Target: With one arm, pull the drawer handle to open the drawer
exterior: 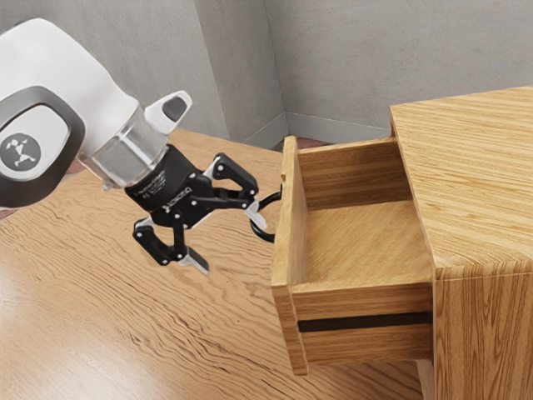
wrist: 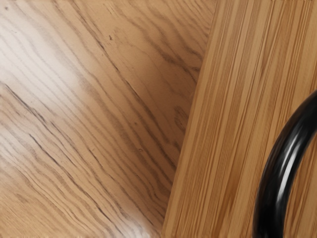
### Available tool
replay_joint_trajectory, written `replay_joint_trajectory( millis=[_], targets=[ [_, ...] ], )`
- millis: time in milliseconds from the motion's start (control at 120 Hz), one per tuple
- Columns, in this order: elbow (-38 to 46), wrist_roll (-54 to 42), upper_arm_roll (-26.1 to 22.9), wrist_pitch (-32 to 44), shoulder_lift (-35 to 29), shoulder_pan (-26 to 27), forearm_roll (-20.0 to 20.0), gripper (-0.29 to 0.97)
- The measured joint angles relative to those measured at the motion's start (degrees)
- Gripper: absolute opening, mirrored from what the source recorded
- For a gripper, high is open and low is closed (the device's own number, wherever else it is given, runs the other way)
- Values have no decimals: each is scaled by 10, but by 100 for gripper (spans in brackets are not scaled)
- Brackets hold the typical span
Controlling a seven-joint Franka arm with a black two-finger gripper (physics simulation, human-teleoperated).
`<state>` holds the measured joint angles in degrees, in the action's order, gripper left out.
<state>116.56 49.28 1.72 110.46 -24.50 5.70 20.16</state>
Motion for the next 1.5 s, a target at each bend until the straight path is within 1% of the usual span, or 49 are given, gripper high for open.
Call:
replay_joint_trajectory(
  millis=[592, 1050, 1500],
  targets=[
    [60, 2, 28, 5, -68, 1, -4, 68],
    [86, 6, 30, 48, -73, -1, -9, 68],
    [120, 9, 37, 57, -123, -12, -11, 68]
  ],
)
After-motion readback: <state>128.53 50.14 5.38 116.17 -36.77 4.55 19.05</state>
